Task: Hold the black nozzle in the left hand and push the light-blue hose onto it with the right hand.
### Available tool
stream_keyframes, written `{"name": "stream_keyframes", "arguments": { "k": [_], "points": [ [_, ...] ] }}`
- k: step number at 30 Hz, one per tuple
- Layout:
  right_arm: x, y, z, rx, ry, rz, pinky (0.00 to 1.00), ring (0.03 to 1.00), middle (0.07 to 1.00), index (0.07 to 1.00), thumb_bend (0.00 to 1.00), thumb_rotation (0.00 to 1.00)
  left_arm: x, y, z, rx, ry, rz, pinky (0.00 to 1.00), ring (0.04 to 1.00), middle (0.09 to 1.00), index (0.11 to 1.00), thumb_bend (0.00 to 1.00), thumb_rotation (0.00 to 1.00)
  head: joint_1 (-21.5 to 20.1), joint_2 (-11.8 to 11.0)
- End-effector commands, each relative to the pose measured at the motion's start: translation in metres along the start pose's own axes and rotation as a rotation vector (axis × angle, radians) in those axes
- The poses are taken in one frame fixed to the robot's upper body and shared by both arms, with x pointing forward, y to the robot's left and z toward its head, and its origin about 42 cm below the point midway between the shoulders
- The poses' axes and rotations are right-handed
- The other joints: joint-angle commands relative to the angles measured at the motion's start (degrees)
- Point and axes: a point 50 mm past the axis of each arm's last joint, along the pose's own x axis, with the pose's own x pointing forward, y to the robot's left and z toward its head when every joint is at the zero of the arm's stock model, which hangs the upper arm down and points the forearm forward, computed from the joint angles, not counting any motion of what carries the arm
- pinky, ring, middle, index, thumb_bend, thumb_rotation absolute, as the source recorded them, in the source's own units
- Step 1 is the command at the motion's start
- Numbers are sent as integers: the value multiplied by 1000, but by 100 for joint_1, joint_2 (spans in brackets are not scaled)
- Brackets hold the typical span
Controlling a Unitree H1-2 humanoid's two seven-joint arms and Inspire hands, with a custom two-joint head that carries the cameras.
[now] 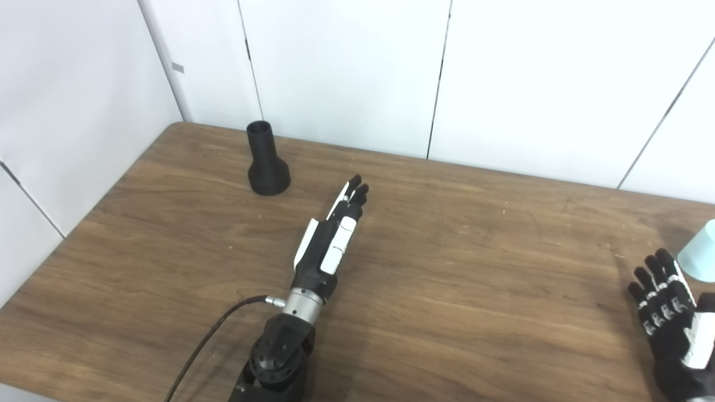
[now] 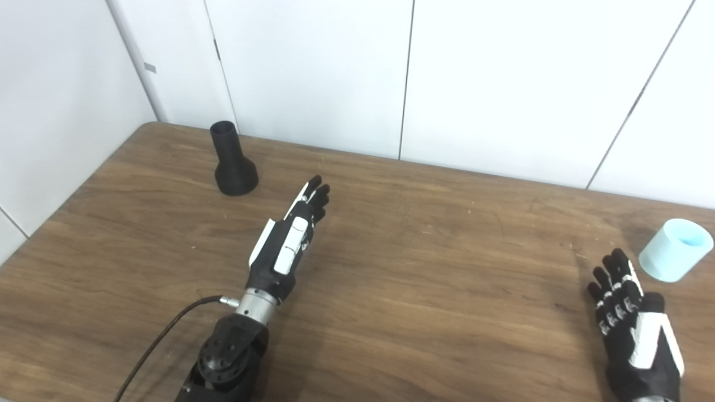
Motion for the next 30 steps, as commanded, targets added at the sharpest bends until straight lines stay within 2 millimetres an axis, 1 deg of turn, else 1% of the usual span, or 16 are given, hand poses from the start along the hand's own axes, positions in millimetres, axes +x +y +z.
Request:
{"name": "stream_keyframes", "arguments": {
  "k": [1,4,6,9,11,14,17,21,22,23,24,25,28,29,30],
  "points": [
    [-6,-12,-5,-6,-5,-12,1000,1000,1000,1000,663,1000,-15,-3,-21,-10,53,3,1000,995,971,970,475,924,-18,-65],
    [-7,-12,-6,-6,-11,-12,1000,1000,1000,1000,674,1000,-17,-1,-24,-9,55,1,1000,995,971,970,476,923,-30,-164],
    [-8,-11,-7,-4,-14,-12,1000,1000,1000,1000,683,1000,-18,0,-26,-8,56,-1,1000,995,971,970,478,923,-32,-184],
    [-9,-9,-9,10,-18,-12,1000,1000,993,1000,628,1000,-19,0,-27,-3,55,-3,1000,994,971,970,484,923,-17,-269],
    [-9,-10,-10,18,-18,-12,1000,999,990,1000,613,1000,-20,0,-28,-1,56,-4,1000,993,971,970,490,924,-9,-302],
    [-9,-11,-11,26,-19,-13,1000,999,987,1000,602,1000,-20,-1,-30,4,58,-9,1000,993,971,973,499,926,21,-324],
    [-9,-11,-12,33,-22,-13,1000,999,985,1000,589,1000,-19,-1,-30,9,61,-18,1000,993,979,985,505,919,15,-298],
    [-8,-11,-11,36,-25,-13,1000,998,984,1000,576,1000,-17,1,-25,23,59,-22,1000,999,990,994,519,854,-11,-278],
    [-8,-10,-11,36,-26,-12,1000,997,983,1000,575,1000,-16,3,-21,34,56,-20,1000,1000,990,994,522,843,-43,-267],
    [-8,-10,-11,35,-26,-12,1000,996,982,1000,574,1000,-15,5,-16,48,51,-16,1000,1000,987,992,530,789,-64,-249],
    [-8,-10,-11,33,-27,-11,1000,994,981,1000,574,1000,-14,7,-12,61,47,-10,999,999,976,981,574,642,-78,-241],
    [-7,-10,-11,32,-27,-11,1000,994,981,1000,574,1000,-14,10,-6,75,44,0,999,999,975,980,578,629,-79,-234],
    [-6,-8,-12,31,-25,-10,1000,992,979,1000,576,1000,-14,17,6,117,35,42,981,981,951,956,684,424,-90,-257],
    [-6,-6,-11,31,-25,-9,1000,992,979,1000,576,1000,-15,22,12,155,23,76,978,979,948,952,695,401,-98,-267],
    [-6,-4,-11,29,-26,-8,1000,990,979,1000,577,1000,-14,27,18,192,11,110,967,971,936,943,705,355,-108,-265]
  ]
}}
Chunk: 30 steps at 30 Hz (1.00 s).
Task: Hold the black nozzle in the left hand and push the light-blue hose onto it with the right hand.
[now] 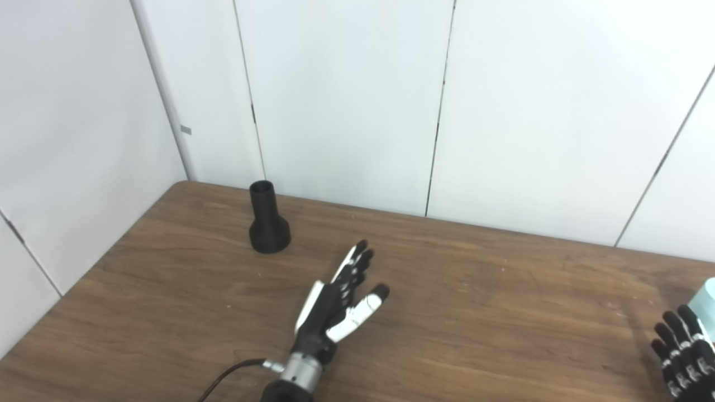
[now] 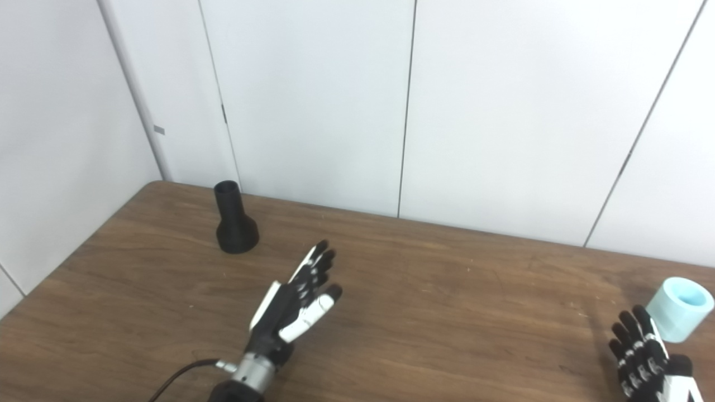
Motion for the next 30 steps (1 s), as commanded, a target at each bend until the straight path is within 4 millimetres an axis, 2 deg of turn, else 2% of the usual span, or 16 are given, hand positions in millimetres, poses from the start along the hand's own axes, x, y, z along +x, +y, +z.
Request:
{"name": "stream_keyframes", "arguments": {
  "k": [1,6,9,18,20,22,23,25,28,30],
  "points": [
    [-10,2,-13,12,17,-7,1000,986,977,1000,577,1000,2,17,14,82,-43,81,959,962,927,935,722,314,-6,3],
    [-5,2,-14,4,11,-8,1000,974,969,1000,575,1000,9,49,35,199,-64,193,937,938,906,908,798,236,46,-79],
    [-3,0,-15,3,10,-10,1000,974,970,1000,567,1000,12,59,40,229,-67,204,929,931,901,905,831,190,74,-100],
    [-1,-3,-21,-6,14,-15,1000,976,973,1000,563,1000,23,96,70,320,-52,261,978,947,918,911,859,177,125,-164],
    [-1,-3,-23,-13,17,-17,999,975,971,1000,563,1000,27,107,77,388,-49,279,976,951,924,914,864,180,136,-158],
    [-1,-3,-25,-18,21,-18,996,968,968,999,564,1000,30,118,83,466,-30,294,960,958,929,920,863,230,132,-151],
    [-1,-4,-26,-20,24,-18,997,965,968,997,566,1000,31,123,86,508,-16,302,945,966,938,926,826,332,133,-152],
    [-2,-4,-28,-21,28,-18,997,964,968,994,568,1000,33,131,92,599,19,326,932,976,955,929,810,408,139,-142],
    [-2,-5,-29,-23,31,-18,995,962,967,991,570,1000,36,141,96,687,39,354,919,989,986,934,816,441,140,-144],
    [-2,-5,-30,-24,34,-19,994,962,966,988,572,1000,40,150,98,731,28,369,893,982,972,940,834,433,148,-138]
  ]
}}
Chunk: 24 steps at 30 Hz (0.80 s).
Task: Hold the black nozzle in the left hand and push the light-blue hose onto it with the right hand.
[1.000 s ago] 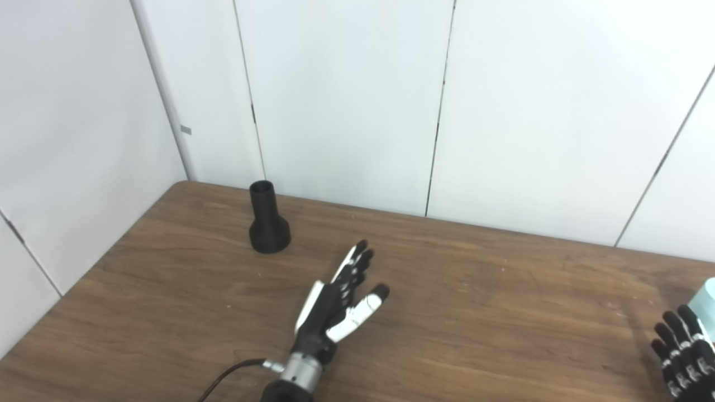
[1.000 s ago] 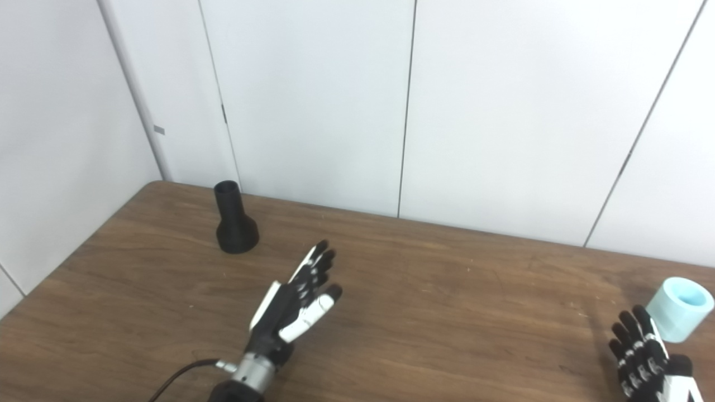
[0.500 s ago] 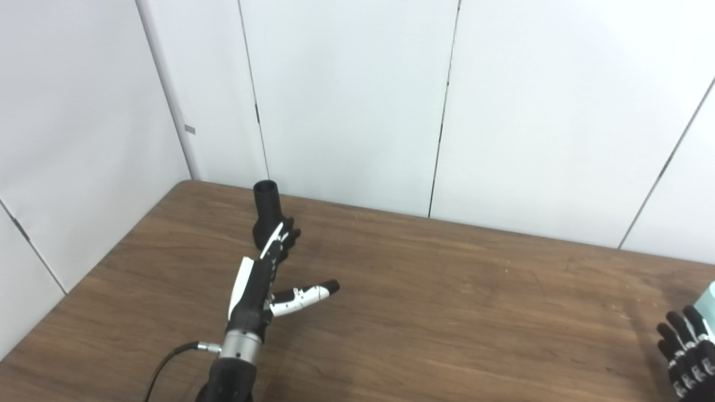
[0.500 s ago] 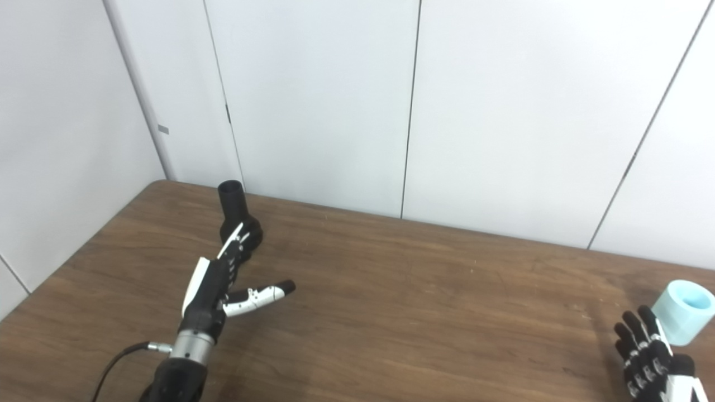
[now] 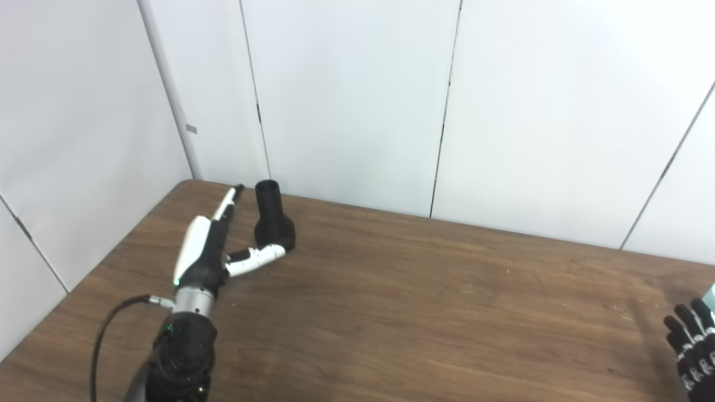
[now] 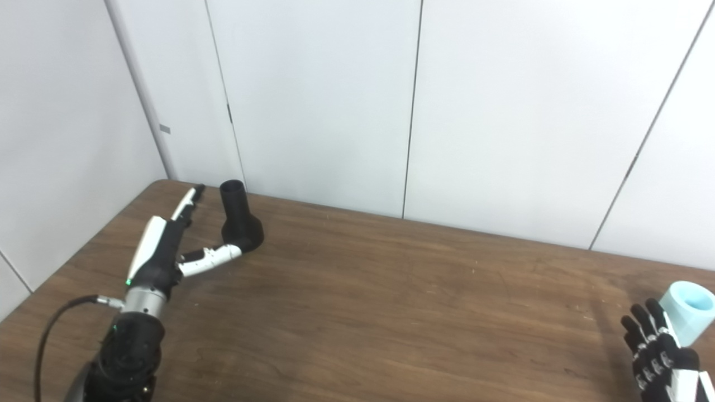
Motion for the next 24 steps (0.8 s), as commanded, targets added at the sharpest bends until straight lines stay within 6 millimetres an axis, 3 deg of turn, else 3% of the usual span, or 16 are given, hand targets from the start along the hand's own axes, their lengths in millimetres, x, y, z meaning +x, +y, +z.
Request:
{"name": "stream_keyframes", "arguments": {
  "k": [1,13,17,24],
  "points": [
    [-17,2,-26,26,64,-11,994,961,965,987,573,1000,18,17,9,51,-82,67,888,978,967,941,838,429,0,5],
    [-16,4,-26,25,73,-11,978,955,948,976,586,1000,58,28,-7,134,-66,70,936,992,977,981,927,374,-17,15],
    [-16,5,-26,23,72,-10,969,957,947,973,587,1000,77,21,-13,173,-74,68,960,967,972,956,991,459,-23,24],
    [-15,3,-25,13,71,-12,967,950,935,946,594,1000,104,12,-18,316,-92,-46,1000,982,965,933,1000,522,-43,61]
  ]
}}
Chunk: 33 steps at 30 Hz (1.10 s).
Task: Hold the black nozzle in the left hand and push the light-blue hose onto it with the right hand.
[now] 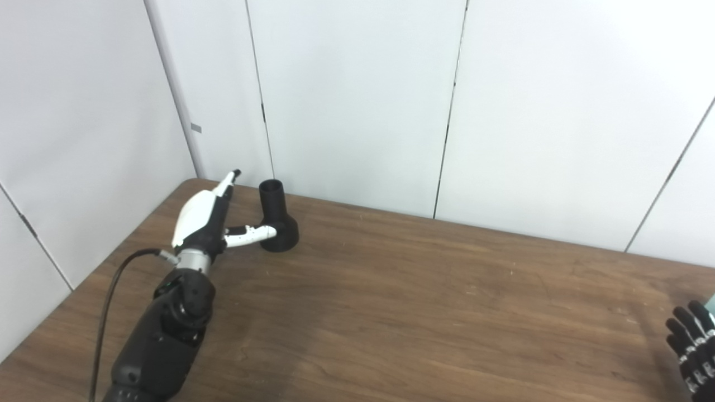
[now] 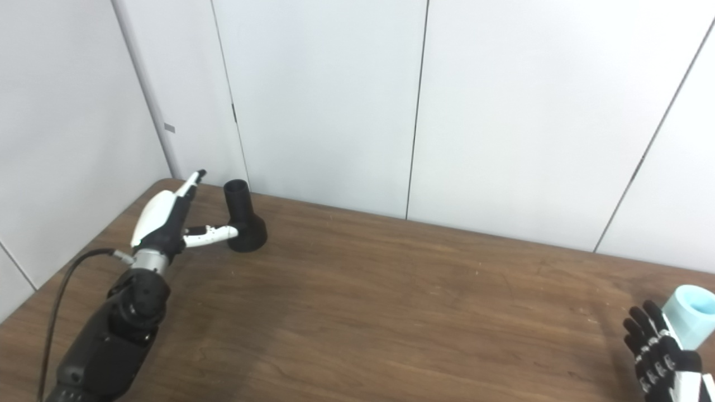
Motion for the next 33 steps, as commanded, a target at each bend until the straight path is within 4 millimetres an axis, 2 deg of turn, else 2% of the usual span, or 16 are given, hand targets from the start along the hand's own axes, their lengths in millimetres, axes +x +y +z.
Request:
{"name": "stream_keyframes", "arguments": {
  "k": [1,10,18,33],
  "points": [
    [-18,4,-25,25,66,-17,967,949,934,942,597,1000,20,31,16,57,-78,58,1000,985,964,928,1000,523,-2,13],
    [-21,4,-23,-5,79,-21,944,970,966,985,664,1000,29,21,26,97,-70,-27,1000,1000,989,903,1000,552,-17,65],
    [-22,5,-22,-17,91,-23,931,970,965,987,677,1000,39,8,31,136,-41,-81,1000,1000,995,901,1000,584,-16,127],
    [-21,9,-24,-6,98,-21,918,970,957,987,680,1000,49,-7,31,142,19,-127,1000,1000,999,907,1000,524,-151,114]
  ]
}}
